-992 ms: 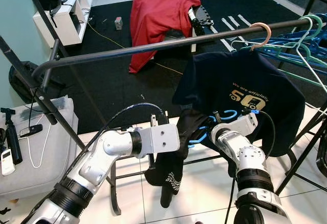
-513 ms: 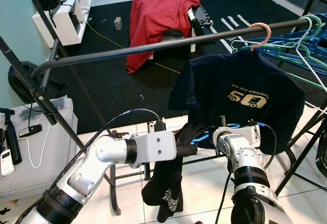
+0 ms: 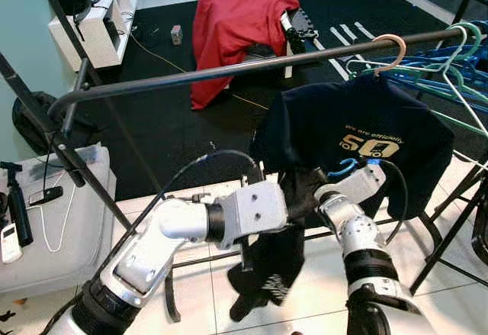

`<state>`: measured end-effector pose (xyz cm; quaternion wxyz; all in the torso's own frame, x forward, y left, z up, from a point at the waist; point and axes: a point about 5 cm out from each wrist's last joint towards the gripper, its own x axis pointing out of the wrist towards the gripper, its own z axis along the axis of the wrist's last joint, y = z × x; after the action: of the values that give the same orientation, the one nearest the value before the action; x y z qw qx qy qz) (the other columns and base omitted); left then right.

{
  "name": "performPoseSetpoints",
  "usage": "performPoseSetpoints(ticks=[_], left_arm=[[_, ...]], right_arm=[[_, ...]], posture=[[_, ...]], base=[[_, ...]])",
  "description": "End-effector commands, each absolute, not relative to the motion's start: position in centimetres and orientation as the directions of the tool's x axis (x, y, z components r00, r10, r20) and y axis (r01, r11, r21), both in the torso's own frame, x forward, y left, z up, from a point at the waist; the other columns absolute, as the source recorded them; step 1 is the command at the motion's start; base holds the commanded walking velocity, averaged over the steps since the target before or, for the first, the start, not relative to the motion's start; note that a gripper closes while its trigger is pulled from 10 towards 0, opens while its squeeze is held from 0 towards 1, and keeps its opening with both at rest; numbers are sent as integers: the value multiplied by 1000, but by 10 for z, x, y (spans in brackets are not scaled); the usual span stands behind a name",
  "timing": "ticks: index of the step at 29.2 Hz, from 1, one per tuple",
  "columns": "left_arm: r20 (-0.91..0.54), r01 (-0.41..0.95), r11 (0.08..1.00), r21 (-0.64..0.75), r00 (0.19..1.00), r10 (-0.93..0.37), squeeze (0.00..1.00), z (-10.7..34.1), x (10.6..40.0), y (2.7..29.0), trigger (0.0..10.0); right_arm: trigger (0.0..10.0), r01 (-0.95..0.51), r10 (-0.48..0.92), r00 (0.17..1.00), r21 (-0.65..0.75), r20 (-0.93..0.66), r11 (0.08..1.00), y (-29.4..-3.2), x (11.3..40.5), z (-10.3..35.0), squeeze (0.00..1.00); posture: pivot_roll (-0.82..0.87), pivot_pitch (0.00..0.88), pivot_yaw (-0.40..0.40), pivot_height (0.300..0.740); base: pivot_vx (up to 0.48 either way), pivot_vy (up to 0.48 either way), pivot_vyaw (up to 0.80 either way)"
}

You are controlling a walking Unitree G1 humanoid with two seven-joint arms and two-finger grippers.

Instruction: Hang hanger

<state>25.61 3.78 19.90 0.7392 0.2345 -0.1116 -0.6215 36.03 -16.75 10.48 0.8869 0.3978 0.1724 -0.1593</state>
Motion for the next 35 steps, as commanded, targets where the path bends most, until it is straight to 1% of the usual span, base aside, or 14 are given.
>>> performPoseSetpoints(ticks=[1, 5, 7, 11, 13, 16, 17, 18, 20, 21, 24, 26, 27, 35], left_arm=[[-28, 839, 80, 538, 113, -993, 0, 223, 240, 27, 10000], [-38, 839, 84, 537, 123, -992, 0, 220, 241, 24, 10000], [-114, 831, 43, 554, 127, -985, 0, 209, 240, 21, 10000], [-151, 829, 24, 559, 130, -980, 0, 203, 239, 19, 10000], [-149, 821, 59, 568, 174, -973, 0, 201, 243, 13, 10000], [-155, 805, 92, 585, 223, -962, 0, 199, 250, 11, 10000], [-163, 790, 127, 600, 277, -947, 0, 196, 256, 10, 10000], [-178, 771, 156, 618, 330, -927, 0, 193, 263, 11, 10000], [-178, 771, 156, 618, 330, -927, 0, 193, 263, 11, 10000], [-187, 750, 193, 633, 389, -902, 0, 189, 272, 14, 10000], [-187, 750, 193, 633, 389, -902, 0, 189, 272, 14, 10000], [-169, 722, 261, 641, 464, -870, 0, 191, 284, 18, 10000], [-180, 715, 266, 647, 481, -858, 0, 189, 287, 21, 10000], [-241, 693, 248, 677, 526, -816, 0, 174, 293, 32, 10000]], right_arm=[[0, 451, -182, 876, 623, -447, 639, -168, 355, 96, 0], [0, 439, -171, 881, 631, -440, 639, -160, 356, 98, 0], [0, 444, -169, 885, 683, -433, 579, -151, 360, 107, 0], [0, 450, -175, 889, 739, -422, 501, -149, 367, 120, 0], [0, 446, -146, 893, 798, -425, 406, -142, 372, 131, 0], [0, 429, -114, 901, 820, -418, 380, -135, 374, 137, 0], [0, 401, -82, 912, 834, -402, 379, -127, 376, 144, 0], [0, 367, -45, 923, 841, -382, 397, -121, 377, 149, 0], [0, 367, -45, 923, 841, -382, 397, -121, 377, 149, 0], [0, 311, 1, 937, 834, -350, 456, -112, 377, 154, 0], [0, 311, 1, 937, 834, -350, 456, -112, 377, 154, 0], [0, 203, 72, 948, 765, -310, 611, -100, 375, 154, 0], [0, 173, 92, 949, 743, -302, 647, -97, 373, 153, 0], [0, 140, 119, 953, 751, -279, 645, -93, 371, 159, 0]], posture=[[-71, 102, 71, 740], [-72, 101, 71, 740], [-75, 102, 73, 740], [-76, 105, 74, 740], [-73, 111, 68, 740], [-71, 115, 65, 740], [-73, 116, 64, 740], [-75, 119, 64, 740], [-75, 119, 64, 740], [-78, 122, 65, 740], [-78, 122, 65, 740], [-74, 125, 60, 740], [-74, 125, 60, 740], [-79, 128, 64, 740]], base=[[0, 0, 0], [0, 0, 0], [0, 0, 0], [0, 0, 0], [0, 0, 0], [0, 0, 0], [0, 0, 0], [0, 0, 0], [0, 0, 0], [0, 0, 0], [0, 0, 0], [0, 0, 0], [0, 0, 0], [0, 0, 0]])
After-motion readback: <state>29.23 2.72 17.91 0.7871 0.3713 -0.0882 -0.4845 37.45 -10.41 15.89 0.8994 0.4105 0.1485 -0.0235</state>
